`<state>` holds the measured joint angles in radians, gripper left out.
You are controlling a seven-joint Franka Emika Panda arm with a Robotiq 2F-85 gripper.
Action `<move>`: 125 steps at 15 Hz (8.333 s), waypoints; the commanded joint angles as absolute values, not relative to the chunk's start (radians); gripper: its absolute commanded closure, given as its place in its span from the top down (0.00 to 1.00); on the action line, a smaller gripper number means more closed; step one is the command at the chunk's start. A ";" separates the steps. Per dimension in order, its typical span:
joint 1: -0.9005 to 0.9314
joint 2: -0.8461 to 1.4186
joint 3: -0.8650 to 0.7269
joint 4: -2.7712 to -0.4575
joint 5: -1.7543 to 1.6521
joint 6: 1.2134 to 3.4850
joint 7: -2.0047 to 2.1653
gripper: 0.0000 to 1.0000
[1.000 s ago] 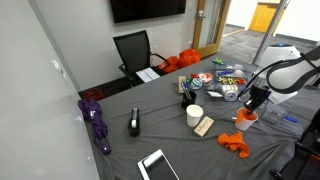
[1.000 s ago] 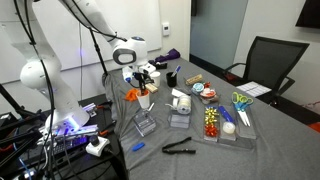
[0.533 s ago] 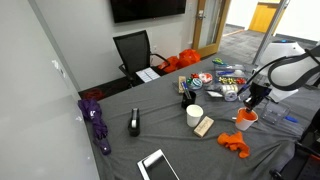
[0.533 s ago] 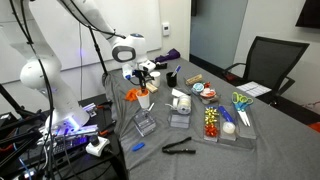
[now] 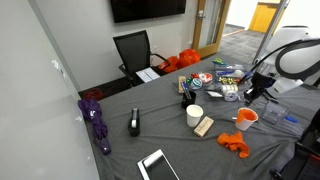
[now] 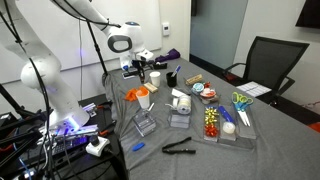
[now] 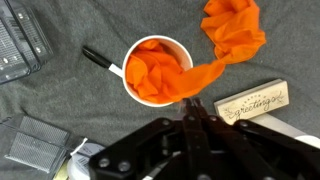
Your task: Take the orange glove out of the cup and place it next to the other glove
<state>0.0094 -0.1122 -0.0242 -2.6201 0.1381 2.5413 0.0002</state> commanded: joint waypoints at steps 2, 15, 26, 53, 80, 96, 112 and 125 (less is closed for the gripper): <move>-0.013 -0.147 -0.025 -2.648 0.040 2.531 -0.017 0.39; -0.028 -0.066 -0.036 -2.672 -0.072 2.556 -0.004 0.63; -0.029 0.021 -0.042 -2.654 -0.120 2.602 0.019 0.63; -0.007 -0.045 -0.022 -2.637 -0.136 2.554 0.095 0.00; 0.010 -0.447 -0.127 -2.531 0.279 2.046 -0.238 0.00; 0.072 -0.477 -0.100 -2.589 0.456 2.004 -0.230 0.00; 0.172 -0.168 0.094 -2.728 0.479 2.637 -0.052 0.00; 0.065 -0.238 0.052 -2.697 0.061 2.399 0.098 0.99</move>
